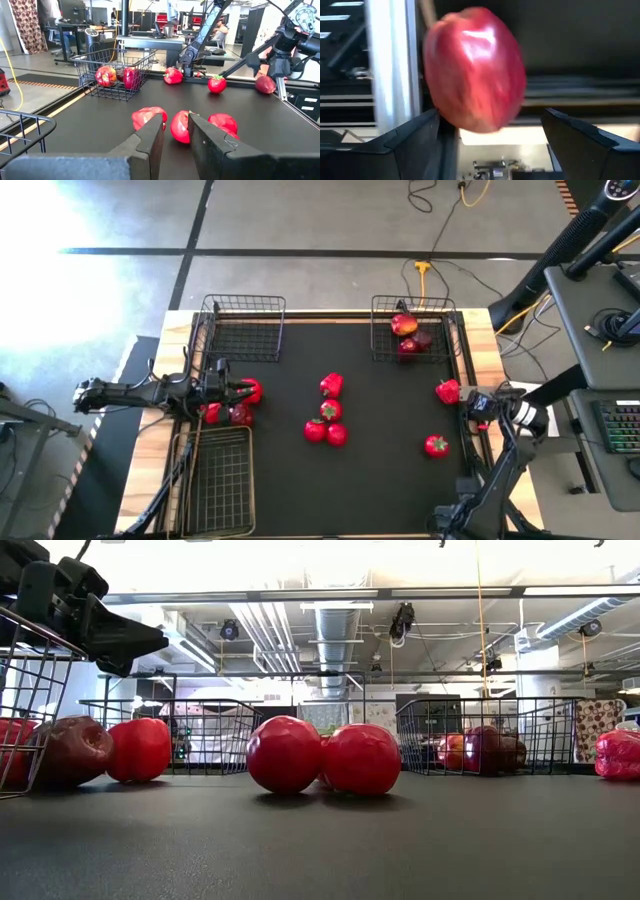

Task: Sort produce into baskets
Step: Put the apple into the right black wire basket

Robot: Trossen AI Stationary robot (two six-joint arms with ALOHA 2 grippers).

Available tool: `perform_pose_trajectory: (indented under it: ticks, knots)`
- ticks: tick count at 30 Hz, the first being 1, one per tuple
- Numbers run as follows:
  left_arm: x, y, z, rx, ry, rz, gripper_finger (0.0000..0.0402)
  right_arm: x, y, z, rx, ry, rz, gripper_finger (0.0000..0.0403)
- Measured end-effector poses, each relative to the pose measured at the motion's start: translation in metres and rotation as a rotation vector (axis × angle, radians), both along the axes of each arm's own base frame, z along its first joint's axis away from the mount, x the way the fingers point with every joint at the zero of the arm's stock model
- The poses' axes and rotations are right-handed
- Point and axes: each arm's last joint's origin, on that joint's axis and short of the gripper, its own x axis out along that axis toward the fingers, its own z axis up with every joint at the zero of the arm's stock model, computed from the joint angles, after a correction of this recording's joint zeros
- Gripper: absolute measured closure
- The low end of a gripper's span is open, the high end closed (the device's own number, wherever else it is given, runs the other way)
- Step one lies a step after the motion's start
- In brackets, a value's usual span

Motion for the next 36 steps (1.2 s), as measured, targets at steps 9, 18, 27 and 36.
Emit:
perform_pose_trajectory:
  ticks: [9,18,27,36]
  knots:
    - [0.0,0.0,0.0,0.0,0.0,0.0,0.0325,0.001,0.003,-0.011,0.009,-0.056,0.052,0.0062]
    - [0.0,0.0,0.0,0.0,0.0,0.0,0.0325,0.001,0.006,-0.035,-0.074,-0.075,0.082,0.0062]
    - [0.0,0.0,0.0,0.0,0.0,0.0,0.0325,0.001,0.006,-0.049,-0.155,-0.028,0.027,0.0107]
    - [0.0,0.0,0.0,0.0,0.0,0.0,0.0325,0.011,-0.02,-0.011,-0.342,-0.167,-0.121,0.0135]
